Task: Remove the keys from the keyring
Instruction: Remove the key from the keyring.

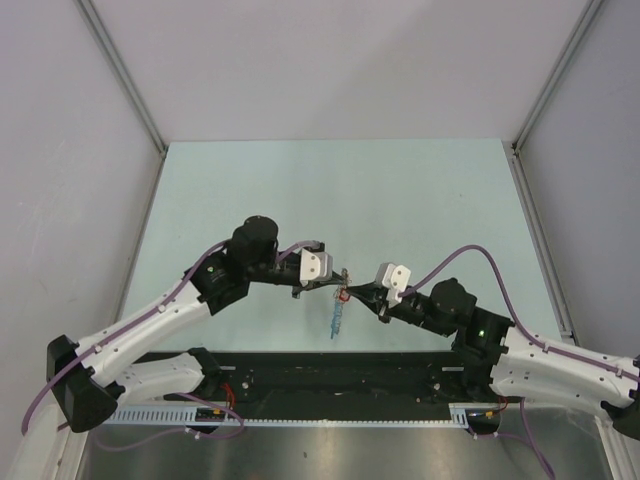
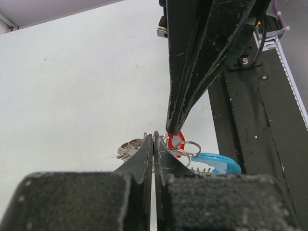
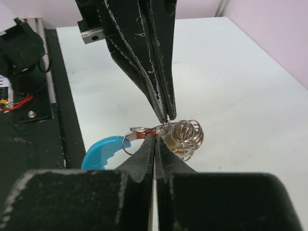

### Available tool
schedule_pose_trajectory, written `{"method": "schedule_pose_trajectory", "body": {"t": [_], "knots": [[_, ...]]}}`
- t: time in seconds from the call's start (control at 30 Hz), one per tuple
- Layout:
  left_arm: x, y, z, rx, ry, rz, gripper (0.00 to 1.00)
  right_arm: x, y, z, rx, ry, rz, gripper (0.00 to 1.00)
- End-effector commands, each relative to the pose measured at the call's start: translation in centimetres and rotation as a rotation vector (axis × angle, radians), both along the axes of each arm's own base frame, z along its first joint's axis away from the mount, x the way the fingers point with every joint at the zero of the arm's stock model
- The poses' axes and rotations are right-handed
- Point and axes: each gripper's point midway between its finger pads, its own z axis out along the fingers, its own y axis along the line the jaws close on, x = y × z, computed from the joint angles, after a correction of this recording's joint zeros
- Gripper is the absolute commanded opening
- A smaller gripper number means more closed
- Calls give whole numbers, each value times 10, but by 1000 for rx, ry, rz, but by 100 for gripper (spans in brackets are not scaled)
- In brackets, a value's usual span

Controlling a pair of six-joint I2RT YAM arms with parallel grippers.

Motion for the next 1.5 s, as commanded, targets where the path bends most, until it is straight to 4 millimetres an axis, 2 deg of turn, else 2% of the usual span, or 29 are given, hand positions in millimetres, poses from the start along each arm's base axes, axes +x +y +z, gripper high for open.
{"method": "schedule_pose_trajectory", "body": {"t": [0.0, 0.27, 0.47, 0.53, 0.6, 0.7, 0.73, 0.77, 0.8, 0.83, 0.87, 0.9, 0.93, 0.97, 1.07, 1.2, 1.37, 1.47], "knots": [[8, -2, 16, -24, -34, 50, 0, 10, -4, 29, 42, -85, -79, 0], [13, -1, 13, -13, -40, 77, 0, 12, -6, 32, 43, -97, -110, 0], [13, -1, 12, -16, -43, 83, 0, 5, -5, 34, 59, -84, -76, 0], [10, -1, 14, -30, -66, 60, 0, 4, -5, 28, 50, -70, -70, 0], [-4, 0, 13, -59, -95, -16, 0, 8, -8, 22, 58, -38, -97, 0], [-17, 0, 16, -98, -151, -104, 0, 10, -16, 26, 129, 17, -99, 19], [-19, -1, 17, -98, -152, -118, 1, 1, -14, 29, 148, 32, -31, 29], [-27, 0, 15, -89, -125, -162, 0, 3, -20, 34, 185, 55, -26, 33], [-27, -2, 19, -86, -123, -181, 0, -6, -19, 35, 200, 67, 41, 36], [-29, -2, 19, -83, -118, -199, 0, -6, -22, 31, 206, 88, 54, 39], [-34, -2, 18, -75, -102, -226, 0, -2, -30, 34, 241, 117, 42, 40], [-35, -3, 20, -80, -109, -240, 1, -13, -29, 36, 251, 119, 116, 41], [-35, -3, 21, -80, -108, -244, 0, -16, -30, 28, 244, 131, 141, 43], [-36, -4, 22, -85, -111, -252, 0, -14, -35, 29, 257, 134, 138, 43], [-41, -5, 31, -115, -115, -289, 0, -26, -37, 18, 245, 153, 210, 45], [-48, -4, 45, -147, -127, -328, 0, -43, -39, 14, 252, 135, 296, 48], [-54, -5, 56, -170, -126, -367, 0, -49, -35, 4, 237, 149, 343, 53], [-58, -4, 61, -183, -118, -389, 0, -50, -33, 5, 241, 128, 360, 55]]}}
